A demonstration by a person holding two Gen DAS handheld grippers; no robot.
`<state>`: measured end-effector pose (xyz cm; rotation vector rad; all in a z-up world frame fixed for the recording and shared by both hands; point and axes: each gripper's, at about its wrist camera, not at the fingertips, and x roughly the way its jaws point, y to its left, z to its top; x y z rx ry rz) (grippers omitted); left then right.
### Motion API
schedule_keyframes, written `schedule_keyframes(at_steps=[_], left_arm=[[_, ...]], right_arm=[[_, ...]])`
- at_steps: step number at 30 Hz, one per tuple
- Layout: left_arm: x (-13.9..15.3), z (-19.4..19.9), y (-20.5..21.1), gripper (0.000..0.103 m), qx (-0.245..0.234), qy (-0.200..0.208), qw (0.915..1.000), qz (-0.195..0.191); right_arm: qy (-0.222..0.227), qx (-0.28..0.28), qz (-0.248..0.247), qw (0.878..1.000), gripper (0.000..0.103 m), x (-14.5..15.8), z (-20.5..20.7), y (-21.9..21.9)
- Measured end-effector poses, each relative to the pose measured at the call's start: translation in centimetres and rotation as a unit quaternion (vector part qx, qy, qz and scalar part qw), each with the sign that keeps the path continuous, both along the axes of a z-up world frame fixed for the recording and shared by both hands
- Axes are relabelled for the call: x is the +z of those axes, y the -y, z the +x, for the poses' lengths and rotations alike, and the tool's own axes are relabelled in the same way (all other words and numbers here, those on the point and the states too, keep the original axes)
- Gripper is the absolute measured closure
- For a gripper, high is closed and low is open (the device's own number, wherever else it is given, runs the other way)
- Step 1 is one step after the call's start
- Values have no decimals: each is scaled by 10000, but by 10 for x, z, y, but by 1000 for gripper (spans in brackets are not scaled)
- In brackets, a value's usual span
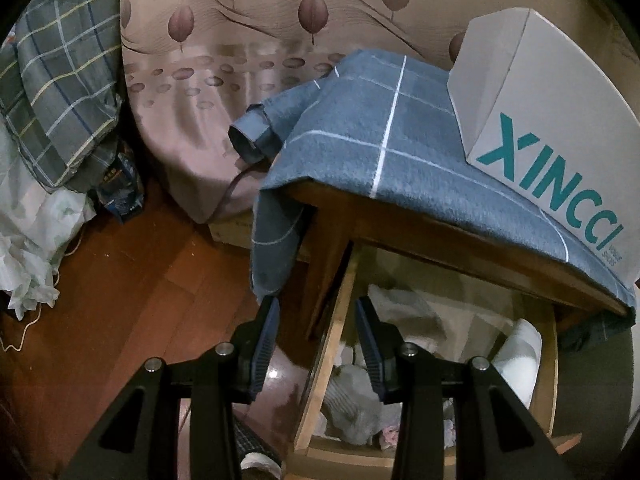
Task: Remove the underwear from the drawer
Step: 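Carry the navy patterned cloth with the right gripper into the shoebox and release, then move the open right gripper back down into the drawer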
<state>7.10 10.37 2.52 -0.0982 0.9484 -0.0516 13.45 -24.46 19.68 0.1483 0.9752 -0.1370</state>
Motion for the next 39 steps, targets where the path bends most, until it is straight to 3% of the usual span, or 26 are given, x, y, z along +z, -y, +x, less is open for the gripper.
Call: schedule_keyframes(at_steps=[4, 6, 11, 18, 22, 30, 34, 39], left_arm=[[-3, 3, 3, 63, -36, -85, 10000, 7], [-3, 4, 5, 63, -61, -67, 9999, 45], [-6, 7, 11, 63, -158, -97, 9998, 114], [-7, 6, 11, 63, -191, -95, 9997, 107], [-9, 6, 7, 63, -131, -190, 9997, 48], [-8, 4, 0, 63, -1, -201, 9998, -30], [-9, 6, -9, 63, 99, -280, 9995, -146], [-12, 7, -14, 63, 137, -378, 9991, -166]], right_arm=[[-152, -50, 40, 9999, 69, -21, 5, 6], [-138, -48, 29, 9999, 58, -23, 5, 7], [90, 34, 1, 10000, 43, -8, -4, 5], [287, 551, 1, 9981, 42, 26, -47, -17], [125, 1011, -216, 9946, 38, 25, -85, -45], [-865, 1594, 211, 9832, 38, -47, -133, -91], [-1531, 1985, 248, 9678, 38, -104, -131, -125], [-2030, 2425, 250, 9484, 38, -156, -113, -161]])
